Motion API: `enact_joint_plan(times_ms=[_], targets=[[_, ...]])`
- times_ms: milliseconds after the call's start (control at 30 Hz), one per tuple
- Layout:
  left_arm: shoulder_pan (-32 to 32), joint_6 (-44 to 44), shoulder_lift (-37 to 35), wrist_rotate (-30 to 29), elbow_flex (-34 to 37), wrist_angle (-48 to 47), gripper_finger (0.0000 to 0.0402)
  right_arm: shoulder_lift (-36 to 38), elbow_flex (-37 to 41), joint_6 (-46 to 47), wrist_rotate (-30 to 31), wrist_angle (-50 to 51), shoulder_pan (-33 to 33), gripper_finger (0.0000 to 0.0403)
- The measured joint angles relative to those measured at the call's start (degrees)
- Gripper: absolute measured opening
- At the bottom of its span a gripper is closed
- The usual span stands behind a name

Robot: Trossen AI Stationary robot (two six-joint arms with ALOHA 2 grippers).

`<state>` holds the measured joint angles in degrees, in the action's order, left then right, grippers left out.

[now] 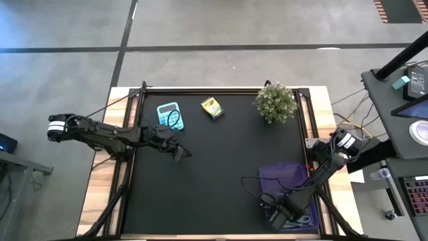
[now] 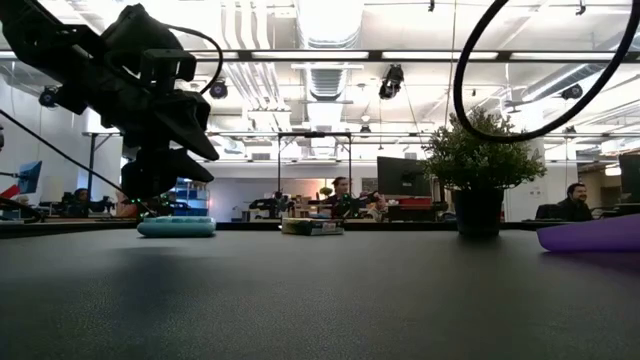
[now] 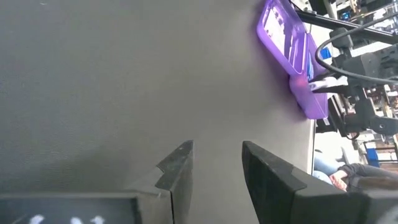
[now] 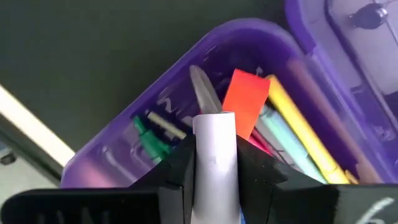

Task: Pack school essentials
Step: Put the white sticky notes into the supply box, then put the crayon box into the supply box

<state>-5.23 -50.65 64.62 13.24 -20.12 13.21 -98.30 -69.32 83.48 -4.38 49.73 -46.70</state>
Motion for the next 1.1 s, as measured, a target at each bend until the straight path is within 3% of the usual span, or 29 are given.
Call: enact_joint_plan(times_ms=[200, 600, 833, 1100], targets=[[0.0, -0.09, 0.0, -0.08, 0.0, 0.09, 0.0118, -0.02, 1.21, 0.48, 0.83, -0.24, 0.25, 0.0097], [0.0, -1.73, 0.0, -0.47, 0.0, 3.77, 0.0118, 1.3, -0.72, -1.03, -0.61, 1.38, 0.37, 0.0225], [-0.03, -1.42, 0.02, -11.55, -0.72, 13.68, 0.0118, 5.69, -3.15, -0.6, -0.06, 9.42, 0.65, 0.027], [-2.38, 1.99, 1.69, -16.68, -2.63, 15.11, 0.0118, 13.14, -3.52, -0.92, 11.67, 13.34, 2.74, 0.0283]])
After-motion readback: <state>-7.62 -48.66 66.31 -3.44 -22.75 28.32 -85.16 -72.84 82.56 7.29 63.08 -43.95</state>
